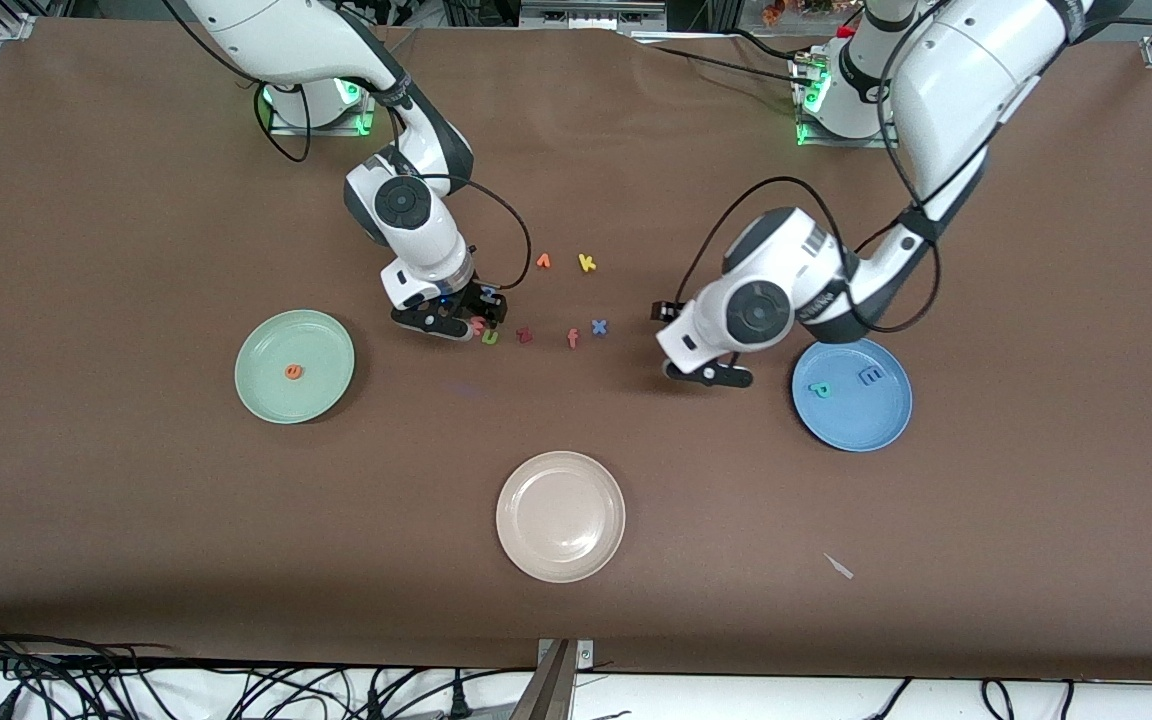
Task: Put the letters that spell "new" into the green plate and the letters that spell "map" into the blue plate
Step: 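Grasp the pink 'w' with the right gripper while the left grasps yellow 'a', then carry the yellow 'a' to the blue plate and open the left gripper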
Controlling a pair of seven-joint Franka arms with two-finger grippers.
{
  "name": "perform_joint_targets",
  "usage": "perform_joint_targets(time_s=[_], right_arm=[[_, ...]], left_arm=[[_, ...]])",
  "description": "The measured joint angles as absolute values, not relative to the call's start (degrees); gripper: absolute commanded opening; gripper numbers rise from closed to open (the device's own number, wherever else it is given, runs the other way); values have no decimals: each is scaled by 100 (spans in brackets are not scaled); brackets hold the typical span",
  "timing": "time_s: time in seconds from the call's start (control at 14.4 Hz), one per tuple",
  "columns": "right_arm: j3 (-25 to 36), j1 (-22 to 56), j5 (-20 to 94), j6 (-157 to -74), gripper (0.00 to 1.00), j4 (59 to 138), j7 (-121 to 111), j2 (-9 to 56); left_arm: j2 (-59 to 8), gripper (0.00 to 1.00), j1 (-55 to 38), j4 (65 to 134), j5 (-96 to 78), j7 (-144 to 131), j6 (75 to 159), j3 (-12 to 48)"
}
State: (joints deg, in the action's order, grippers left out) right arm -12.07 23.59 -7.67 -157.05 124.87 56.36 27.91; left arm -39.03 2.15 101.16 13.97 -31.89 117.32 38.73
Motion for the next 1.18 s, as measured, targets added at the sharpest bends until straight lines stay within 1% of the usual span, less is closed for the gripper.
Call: perform_joint_targets(time_s=[0.07,0.21,0.28,0.35,0.42,0.49,0.62,0.69,0.76,0.83,0.9,0.97,1.04,1.18], right_arm=[[-1207,2361,-784,-15705,65,12515,5632,2792],[-1206,2361,-837,-15774,64,12581,5630,2791],[-1202,2361,-853,-15819,62,12610,5627,2790],[-1196,2361,-866,-15857,56,12635,5618,2790],[-1192,2361,-872,-15874,53,12660,5603,2789],[-1192,2361,-876,-15897,53,12676,5567,2788],[-1195,2362,-876,-15923,46,12681,5494,2778],[-1194,2362,-876,-15931,43,12682,5451,2775],[-1192,2362,-876,-15933,43,12684,5383,2774],[-1191,2363,-876,-15952,38,12683,5318,2767],[-1181,2362,-876,-15952,35,12689,5286,2759],[-1171,2362,-876,-15953,30,12691,5261,2756],[-1164,2363,-876,-15956,30,12693,5231,2745],[-1126,2363,-876,-15963,23,12697,5108,2732]], left_arm=[[-3903,89,201,10271,1673,-3202,11973,3901],[-3903,86,201,10586,2105,-3237,12470,3919],[-3902,86,204,10739,2211,-3239,12701,3919],[-3895,87,208,10894,2282,-3239,12951,3919],[-3879,87,220,11067,2365,-3239,13248,3920],[-3866,87,243,11229,2423,-3240,13500,3919],[-3858,86,281,11421,2453,-3240,13711,3919],[-3857,82,287,11471,2456,-3241,13738,3919],[-3855,77,285,11505,2487,-3241,13748,3919],[-3854,72,284,11530,2589,-3243,13751,3920],[-3854,65,287,11547,2758,-3261,13751,3919],[-3854,54,297,11554,2891,-3284,13751,3917],[-3854,44,310,11554,2945,-3297,13752,3916],[-3853,32,314,11556,2949,-3297,13753,3916]])
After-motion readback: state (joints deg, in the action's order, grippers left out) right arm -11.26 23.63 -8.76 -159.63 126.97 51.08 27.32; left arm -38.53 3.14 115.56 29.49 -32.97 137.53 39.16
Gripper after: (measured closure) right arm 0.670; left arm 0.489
